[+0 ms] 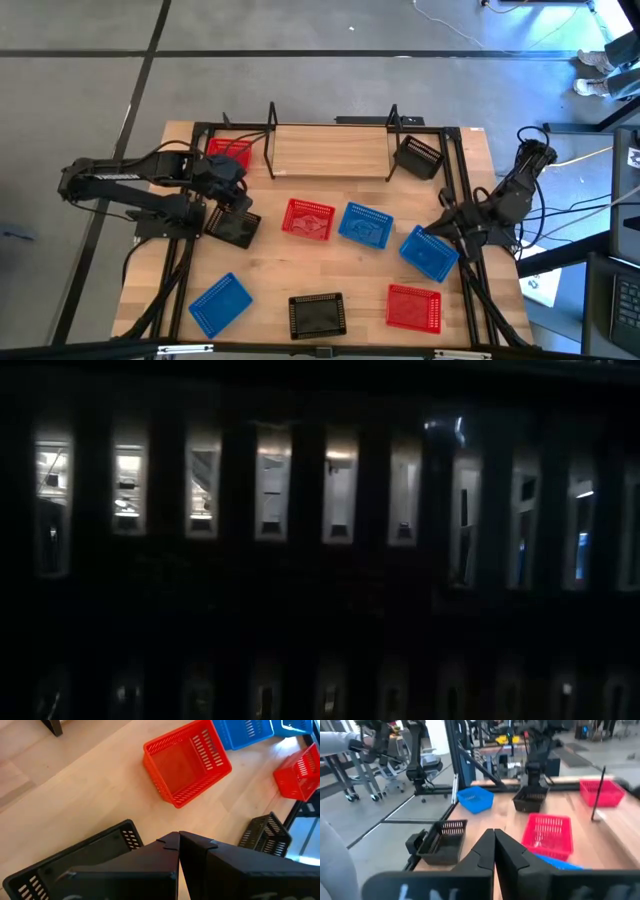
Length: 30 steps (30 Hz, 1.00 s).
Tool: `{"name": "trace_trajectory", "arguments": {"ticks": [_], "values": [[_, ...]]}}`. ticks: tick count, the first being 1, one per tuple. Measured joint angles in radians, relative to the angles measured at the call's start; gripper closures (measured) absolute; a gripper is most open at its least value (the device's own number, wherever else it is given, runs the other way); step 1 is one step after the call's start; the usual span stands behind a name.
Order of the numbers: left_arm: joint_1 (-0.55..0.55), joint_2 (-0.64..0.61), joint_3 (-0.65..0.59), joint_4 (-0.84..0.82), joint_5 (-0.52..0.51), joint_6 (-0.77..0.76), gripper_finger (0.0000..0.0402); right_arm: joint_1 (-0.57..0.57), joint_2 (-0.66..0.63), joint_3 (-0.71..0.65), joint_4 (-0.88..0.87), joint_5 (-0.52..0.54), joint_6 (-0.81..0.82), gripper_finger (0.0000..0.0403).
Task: Stack baskets on shelf by color
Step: Put the left black bin on the shelf
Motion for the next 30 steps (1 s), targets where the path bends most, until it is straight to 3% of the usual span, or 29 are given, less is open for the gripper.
{"name": "trace_trajectory", "arguments": {"ticks": [10, 21, 30], "values": [[-0.008, 0.023, -0.001, -0.008, 0.015, -0.092, 0.0397, 0.000, 0.000, 0.000, -0.025, 0.001, 0.022, 0.0397], [-0.016, 0.151, -0.001, -0.061, 0.166, -0.268, 0.0330, 0.000, -0.001, 0.000, -0.015, 0.003, 0.019, 0.0397], [-0.074, 0.319, -0.001, -0.058, 0.122, -0.392, 0.0327, 0.000, -0.003, 0.000, -0.015, 0.029, 0.049, 0.0397]]}}
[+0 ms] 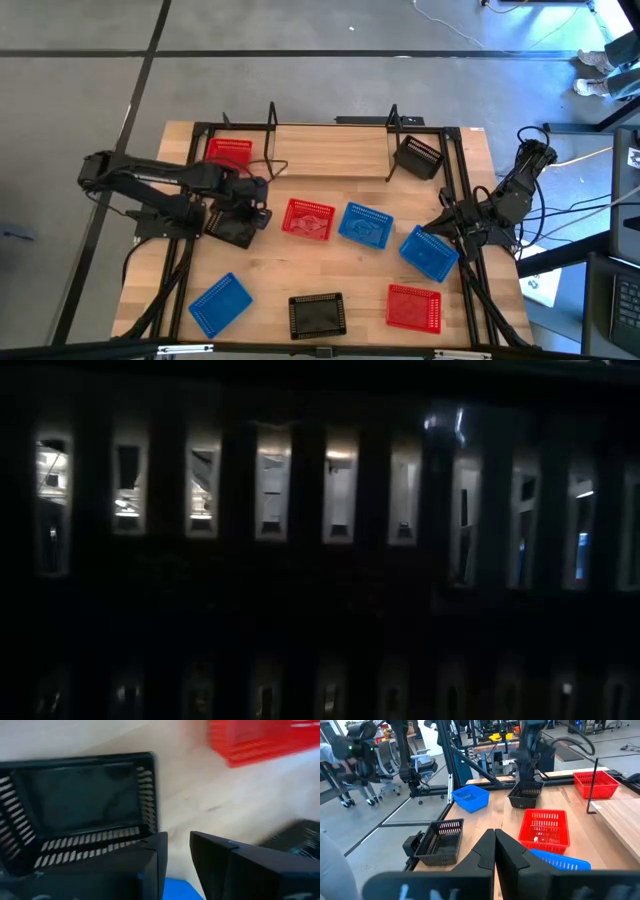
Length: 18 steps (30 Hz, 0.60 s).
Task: Stack baskets on shelf by color
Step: Put the left black bin on the shelf
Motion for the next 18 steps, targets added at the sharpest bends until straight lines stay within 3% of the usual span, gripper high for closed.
{"name": "trace_trajectory", "arguments": {"ticks": [18], "values": [[-0.097, 0.245, -0.001, 0.095, -0.072, 0.021, 0.0325, 0.000, -0.003, 0.000, 0.007, 0.037, 0.006, 0.0397]]}}
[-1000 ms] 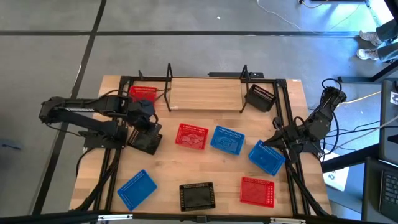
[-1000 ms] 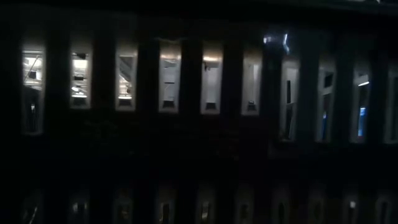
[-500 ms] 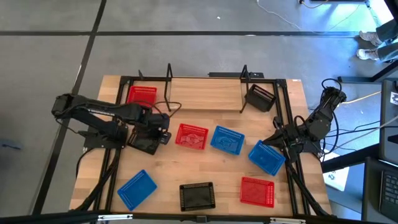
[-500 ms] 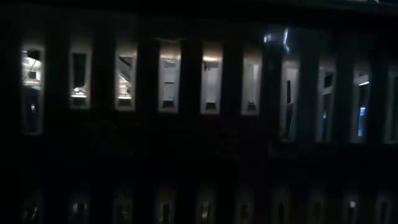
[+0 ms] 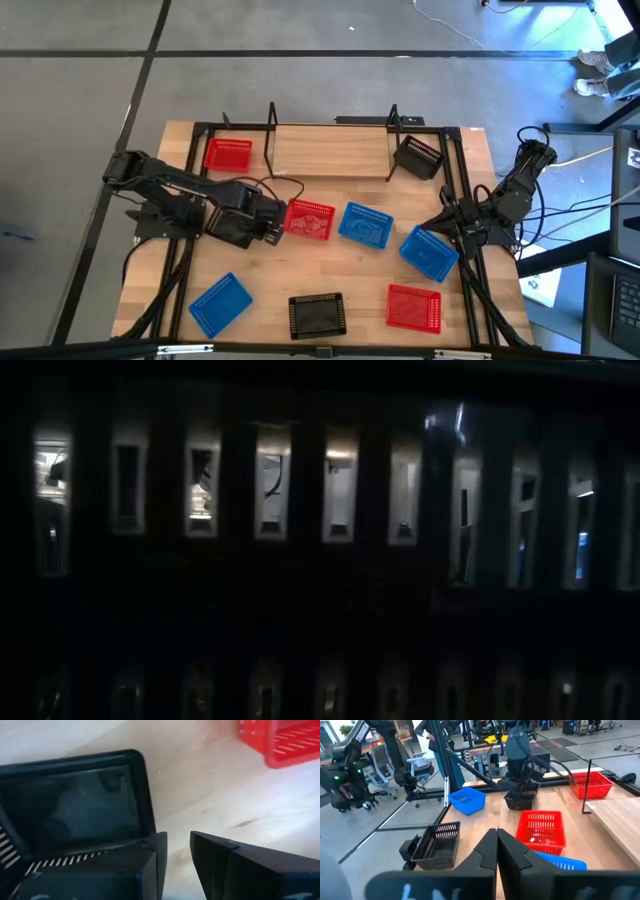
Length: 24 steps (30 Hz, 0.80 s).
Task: Stack baskets on shelf by color
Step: Put the left black bin on the shelf
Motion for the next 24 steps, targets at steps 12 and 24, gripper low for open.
{"name": "trace_trajectory", "arguments": {"ticks": [12, 24], "values": [[-0.025, 0.008, 0.012, -0.016, -0.022, 0.002, 0.0324, 0.000, -0.002, 0.000, 0.000, 0.000, 0.032, 0.0397], [-0.025, 0.007, 0.019, -0.041, -0.023, -0.005, 0.0324, 0.000, -0.002, 0.000, -0.006, 0.000, 0.047, 0.0397]]}}
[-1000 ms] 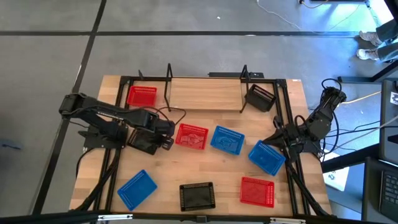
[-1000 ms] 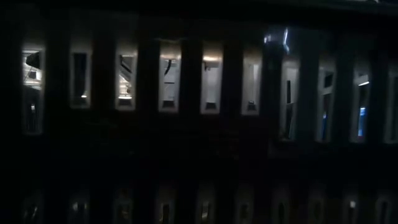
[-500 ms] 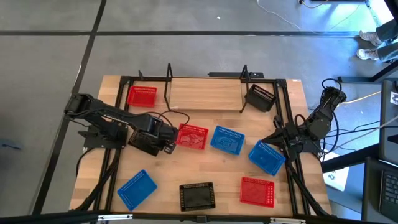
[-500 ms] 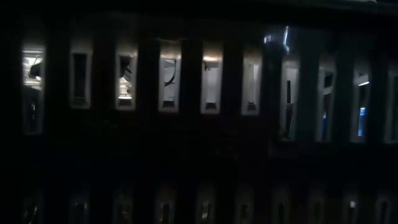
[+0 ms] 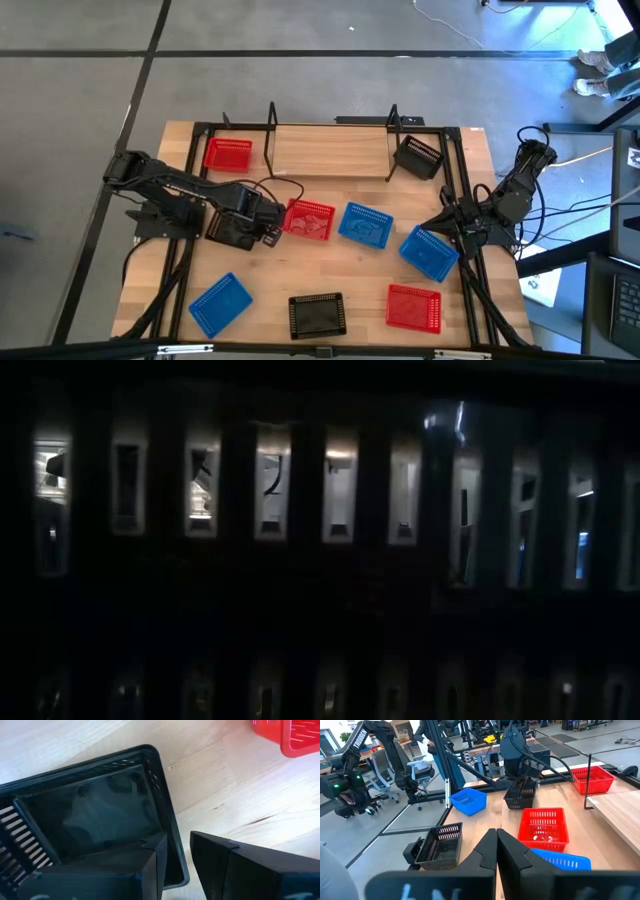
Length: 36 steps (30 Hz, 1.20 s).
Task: Stack baskets on shelf by color
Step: Put the left black bin on the shelf
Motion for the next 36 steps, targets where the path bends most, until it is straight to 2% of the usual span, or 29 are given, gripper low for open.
{"name": "trace_trajectory", "arguments": {"ticks": [13, 18, 21, 24, 26, 32, 36], "values": [[-0.006, 0.121, 0.001, 0.014, 0.001, -0.004, 0.0324, 0.000, 0.000, 0.000, -0.003, 0.000, 0.000, 0.0397], [-0.005, 0.170, 0.001, 0.040, 0.013, 0.209, 0.0326, 0.000, 0.000, 0.000, -0.007, 0.000, -0.002, 0.0397], [-0.005, 0.192, 0.001, 0.037, 0.034, 0.248, 0.0344, 0.000, 0.000, 0.000, -0.010, 0.023, -0.002, 0.0397], [-0.005, 0.194, 0.001, 0.034, 0.045, 0.264, 0.0383, 0.000, 0.000, 0.000, -0.010, 0.034, -0.003, 0.0397], [-0.005, 0.194, 0.001, 0.029, 0.049, 0.267, 0.0395, 0.000, 0.000, 0.000, -0.010, 0.034, -0.004, 0.0397], [0.008, 0.185, 0.031, -0.059, 0.133, 0.327, 0.0400, 0.000, 0.000, 0.000, -0.010, 0.035, -0.006, 0.0397], [0.008, 0.185, 0.137, -0.228, 0.070, 0.439, 0.0401, 0.000, 0.000, 0.000, -0.011, 0.035, -0.008, 0.0397]]}}
